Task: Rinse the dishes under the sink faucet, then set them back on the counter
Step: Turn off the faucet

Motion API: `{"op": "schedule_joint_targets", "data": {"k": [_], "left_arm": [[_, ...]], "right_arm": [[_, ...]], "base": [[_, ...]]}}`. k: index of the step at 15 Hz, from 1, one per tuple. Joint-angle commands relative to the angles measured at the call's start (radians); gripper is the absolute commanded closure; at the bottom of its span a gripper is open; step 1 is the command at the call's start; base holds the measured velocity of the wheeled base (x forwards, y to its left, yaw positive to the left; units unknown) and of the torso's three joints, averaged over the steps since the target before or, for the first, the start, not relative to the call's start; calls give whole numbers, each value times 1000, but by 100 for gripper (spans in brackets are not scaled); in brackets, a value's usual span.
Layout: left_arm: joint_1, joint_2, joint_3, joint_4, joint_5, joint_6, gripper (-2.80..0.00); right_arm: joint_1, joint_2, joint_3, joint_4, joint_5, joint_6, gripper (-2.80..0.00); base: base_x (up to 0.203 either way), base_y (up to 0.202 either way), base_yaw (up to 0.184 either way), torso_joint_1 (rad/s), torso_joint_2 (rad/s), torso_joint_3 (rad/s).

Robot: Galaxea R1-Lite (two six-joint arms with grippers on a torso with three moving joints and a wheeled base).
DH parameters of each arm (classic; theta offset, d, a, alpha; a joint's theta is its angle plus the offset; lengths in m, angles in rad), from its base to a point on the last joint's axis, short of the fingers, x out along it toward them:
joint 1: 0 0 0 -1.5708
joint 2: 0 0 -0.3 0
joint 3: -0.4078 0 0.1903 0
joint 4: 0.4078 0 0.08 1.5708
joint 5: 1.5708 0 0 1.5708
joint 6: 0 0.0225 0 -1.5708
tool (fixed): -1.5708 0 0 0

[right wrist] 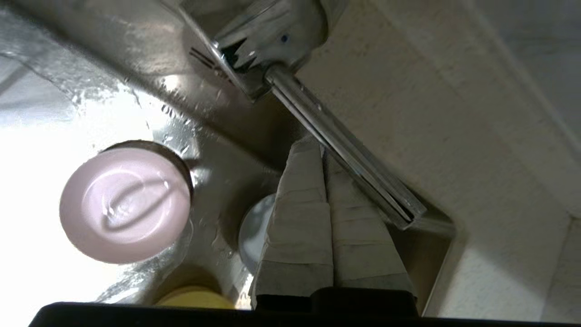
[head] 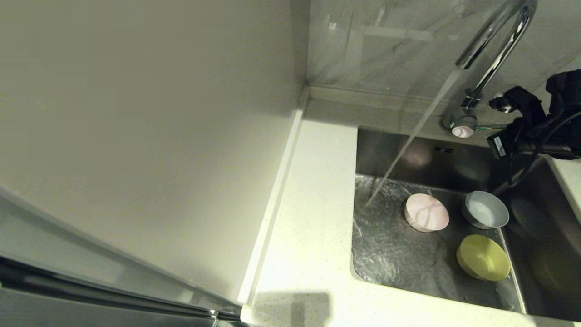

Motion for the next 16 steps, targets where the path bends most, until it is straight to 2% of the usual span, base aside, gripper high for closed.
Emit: {"op": "schedule_joint_targets", "data": {"k": [1,6,14,16], "left_arm": [[0,0,3,0,0,-1,0],[0,0,3,0,0,-1,0],[0,0,3,0,0,-1,0],[0,0,3,0,0,-1,0]], "right_arm": [[0,-1,-3,-13,0,-3,0],[0,-1,-4,-55,0,-2,0],[5,-4,5,-57,0,62,0],[5,-4,10,-99,0,71,0]], "base": [[0,0,0,0,0,0],[0,0,0,0,0,0],[0,0,0,0,0,0],[0,0,0,0,0,0]]}}
